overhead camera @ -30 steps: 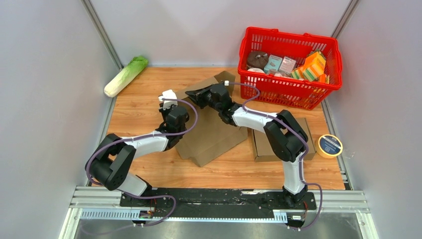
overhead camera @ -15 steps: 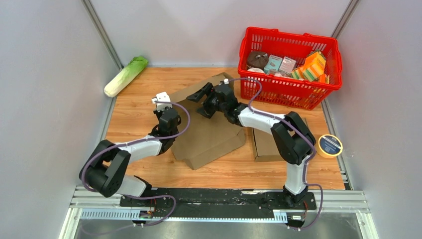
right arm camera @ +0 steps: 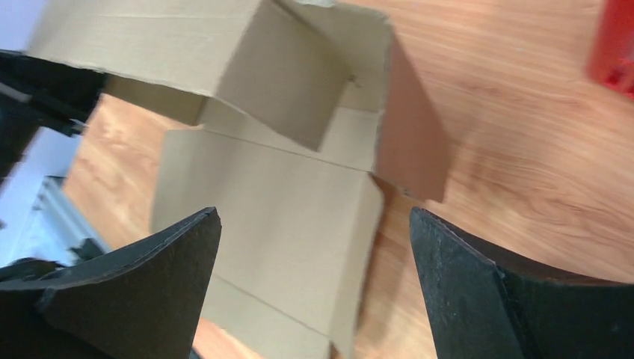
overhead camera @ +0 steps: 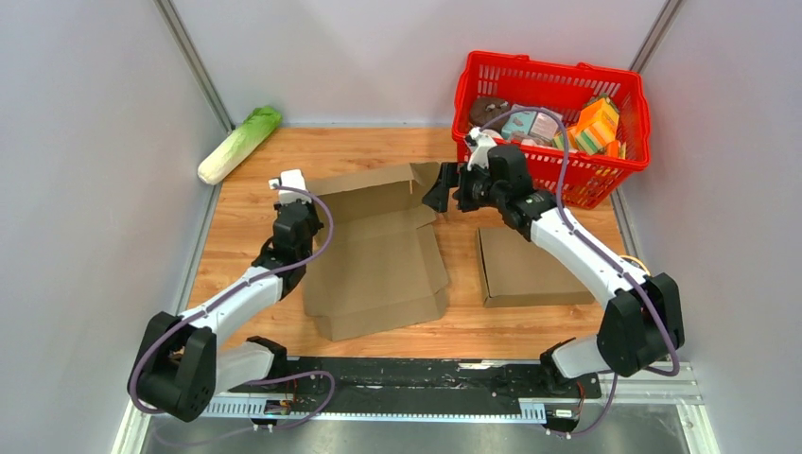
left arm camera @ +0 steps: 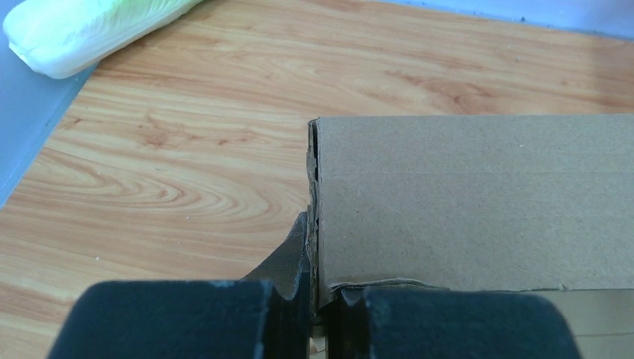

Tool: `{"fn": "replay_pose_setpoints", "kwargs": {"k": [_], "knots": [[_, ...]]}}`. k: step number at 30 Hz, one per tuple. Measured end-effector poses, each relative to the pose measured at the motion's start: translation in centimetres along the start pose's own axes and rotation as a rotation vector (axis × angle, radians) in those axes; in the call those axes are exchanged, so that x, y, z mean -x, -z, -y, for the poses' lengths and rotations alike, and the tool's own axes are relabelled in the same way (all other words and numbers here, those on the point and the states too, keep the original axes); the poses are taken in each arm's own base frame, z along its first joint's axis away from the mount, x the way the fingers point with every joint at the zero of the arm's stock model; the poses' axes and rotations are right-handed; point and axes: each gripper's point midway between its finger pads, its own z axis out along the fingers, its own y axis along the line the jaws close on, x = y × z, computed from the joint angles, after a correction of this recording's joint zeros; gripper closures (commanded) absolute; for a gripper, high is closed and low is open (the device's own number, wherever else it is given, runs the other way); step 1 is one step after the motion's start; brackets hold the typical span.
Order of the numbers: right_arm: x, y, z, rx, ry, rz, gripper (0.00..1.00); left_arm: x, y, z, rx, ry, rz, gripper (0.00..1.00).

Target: Fold the paper box

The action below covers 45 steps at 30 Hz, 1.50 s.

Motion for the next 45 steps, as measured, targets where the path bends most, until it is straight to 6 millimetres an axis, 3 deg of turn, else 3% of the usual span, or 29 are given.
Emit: {"fn": "replay_pose_setpoints", "kwargs": {"k": [4,8,14,19,22,24,26,33,34,37,38,40,41,42,43,44,45], "knots": [[-0.4,0.6,1.8,-0.071,0.062,0.009,0.04,0.3,0.0,-0.4,-0.014,-0.022,-0.053,1.00],[-1.4,0.7,2.0,-0.079,0.068,-0.010,0.06,0.9,0.2,-0.4,-0.036,-0.022,-0.070,1.00],[0.0,2.7,-2.3,-0.067,0.114,0.065,0.00,0.5,0.7,0.2,-0.078,-0.016,-0.098,1.00],[3.5,4.1,-5.4,-0.103,0.121,0.151,0.00,0.1,1.1,0.3,-0.090,-0.015,-0.118,1.00],[5.9,3.7,-6.3,-0.132,0.061,0.174,0.01,0.6,1.4,0.4,-0.097,0.005,-0.106,1.00],[7.6,2.4,-6.8,-0.145,0.007,0.180,0.12,0.9,1.5,0.4,-0.099,0.017,-0.100,1.00],[7.9,0.9,-7.0,-0.140,-0.045,0.165,0.18,0.9,1.5,0.5,-0.099,0.031,-0.098,1.00],[5.5,-1.9,-7.3,-0.091,-0.288,0.060,0.30,1.3,1.7,0.8,-0.107,0.071,-0.090,1.00],[5.4,-2.0,-7.2,-0.090,-0.315,0.058,0.36,1.4,1.8,0.8,-0.109,0.076,-0.086,1.00],[4.9,-2.6,-7.2,-0.055,-0.424,0.062,0.72,1.9,2.0,0.9,-0.117,0.096,-0.073,1.00],[4.7,-2.8,-7.1,-0.042,-0.455,0.061,1.00,2.0,2.1,0.9,-0.118,0.101,-0.069,1.00],[4.5,-3.4,-7.3,0.004,-0.541,0.071,1.00,1.9,2.2,0.7,-0.113,0.100,-0.071,1.00],[4.8,-3.7,-7.5,0.036,-0.587,0.090,0.92,1.6,2.3,0.5,-0.105,0.101,-0.078,1.00],[5.1,-3.9,-7.7,0.080,-0.618,0.110,0.72,1.4,2.3,0.4,-0.104,0.105,-0.083,1.00],[5.1,-4.1,-7.6,0.101,-0.628,0.120,0.42,1.2,2.3,0.3,-0.100,0.114,-0.086,1.00],[5.1,-4.2,-7.4,0.113,-0.632,0.129,0.00,1.2,2.3,0.3,-0.098,0.117,-0.088,1.00],[5.1,-4.2,-7.1,0.112,-0.618,0.135,0.00,1.1,2.4,0.2,-0.096,0.116,-0.093,1.00]]}}
